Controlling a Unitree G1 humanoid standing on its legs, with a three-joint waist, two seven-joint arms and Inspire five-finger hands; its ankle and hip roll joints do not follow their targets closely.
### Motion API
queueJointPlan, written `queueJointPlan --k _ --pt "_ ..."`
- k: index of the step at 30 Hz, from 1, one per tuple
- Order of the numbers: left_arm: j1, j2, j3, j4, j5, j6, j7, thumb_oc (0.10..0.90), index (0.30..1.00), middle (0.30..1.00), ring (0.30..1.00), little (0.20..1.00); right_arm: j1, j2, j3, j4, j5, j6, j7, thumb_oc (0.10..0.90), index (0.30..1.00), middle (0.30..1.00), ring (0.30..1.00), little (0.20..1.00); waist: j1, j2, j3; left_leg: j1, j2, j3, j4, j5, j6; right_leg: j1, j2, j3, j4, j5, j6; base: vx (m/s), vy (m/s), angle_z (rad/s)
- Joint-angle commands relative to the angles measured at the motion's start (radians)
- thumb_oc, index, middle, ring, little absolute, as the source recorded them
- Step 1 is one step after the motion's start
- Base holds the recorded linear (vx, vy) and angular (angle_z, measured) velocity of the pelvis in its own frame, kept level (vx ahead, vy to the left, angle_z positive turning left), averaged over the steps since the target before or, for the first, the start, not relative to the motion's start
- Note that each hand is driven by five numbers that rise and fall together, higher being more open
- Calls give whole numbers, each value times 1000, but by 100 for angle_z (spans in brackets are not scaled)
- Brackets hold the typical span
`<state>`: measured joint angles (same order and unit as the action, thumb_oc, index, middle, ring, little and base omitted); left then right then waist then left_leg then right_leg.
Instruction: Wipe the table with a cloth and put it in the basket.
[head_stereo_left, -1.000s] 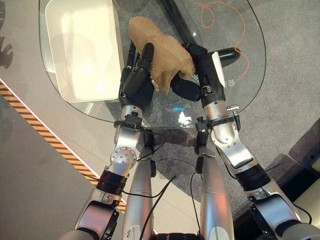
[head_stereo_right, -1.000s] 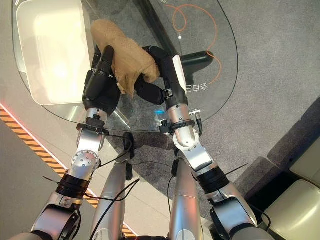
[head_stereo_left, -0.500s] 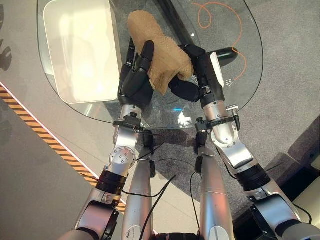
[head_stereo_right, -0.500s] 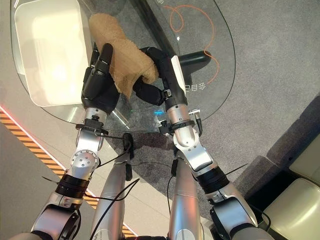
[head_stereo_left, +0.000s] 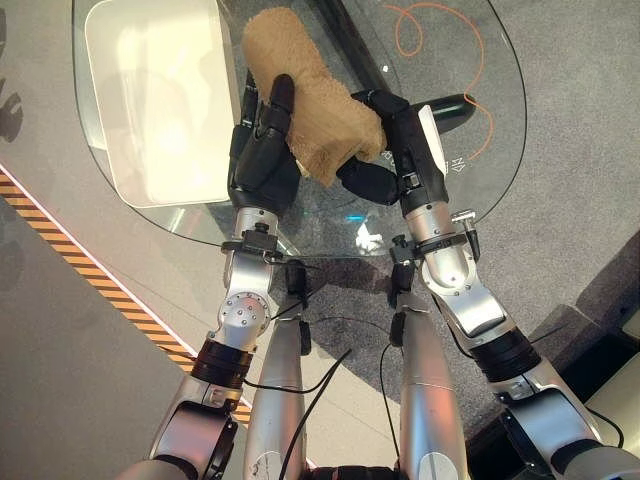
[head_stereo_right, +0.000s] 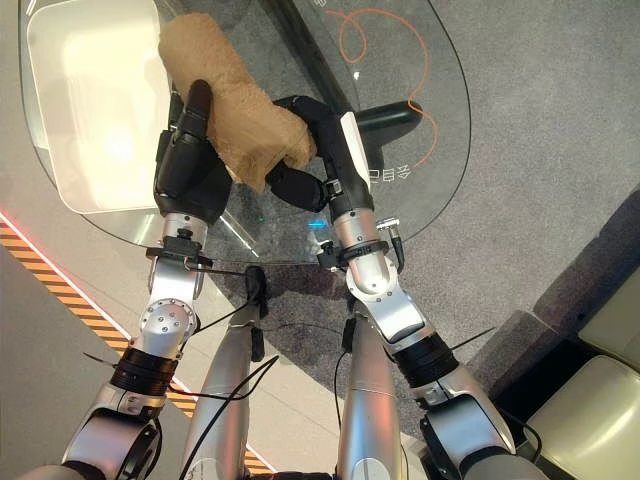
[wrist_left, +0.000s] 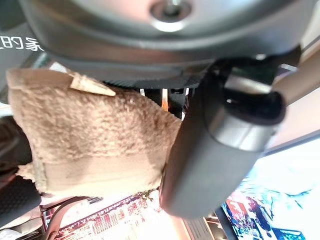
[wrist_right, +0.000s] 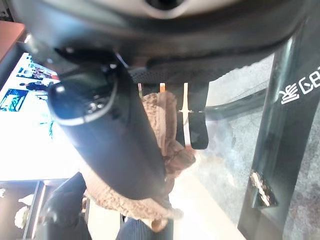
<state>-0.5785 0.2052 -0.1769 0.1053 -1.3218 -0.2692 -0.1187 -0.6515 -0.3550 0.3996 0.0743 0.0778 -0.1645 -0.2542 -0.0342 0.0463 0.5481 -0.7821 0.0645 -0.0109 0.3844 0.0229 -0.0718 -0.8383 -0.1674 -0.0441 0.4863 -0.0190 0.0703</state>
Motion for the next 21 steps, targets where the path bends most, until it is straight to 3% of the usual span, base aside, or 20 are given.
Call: queueJointPlan --k 1,17,18,21 --pt "-119 -3 5 -142 52 -63 -126 100 300 300 300 200 -91 54 -22 -169 -19 -105 10 100 300 300 300 200 18 -20 -28 10 -87 3 11 -29 75 38 88 -26 -51 5 -33 0 0 0" --pt "-116 -5 13 -141 55 -60 -125 100 300 300 300 200 -92 58 -20 -172 -20 -102 10 100 300 300 300 200 20 -20 -28 8 -88 1 13 -31 75 36 89 -27 -50 4 -34 0 0 0" --pt "-116 -5 13 -142 55 -60 -125 100 300 300 300 200 -92 59 -20 -172 -20 -102 10 147 340 340 340 247 20 -20 -28 8 -88 1 13 -31 75 36 89 -27 -50 4 -34 0 0 0" --pt "-111 -7 15 -142 57 -68 -129 100 300 300 300 200 -90 58 -22 -176 -18 -99 11 613 740 740 740 713 20 -19 -28 8 -88 1 11 -30 75 35 90 -26 -50 3 -34 0 0 0"
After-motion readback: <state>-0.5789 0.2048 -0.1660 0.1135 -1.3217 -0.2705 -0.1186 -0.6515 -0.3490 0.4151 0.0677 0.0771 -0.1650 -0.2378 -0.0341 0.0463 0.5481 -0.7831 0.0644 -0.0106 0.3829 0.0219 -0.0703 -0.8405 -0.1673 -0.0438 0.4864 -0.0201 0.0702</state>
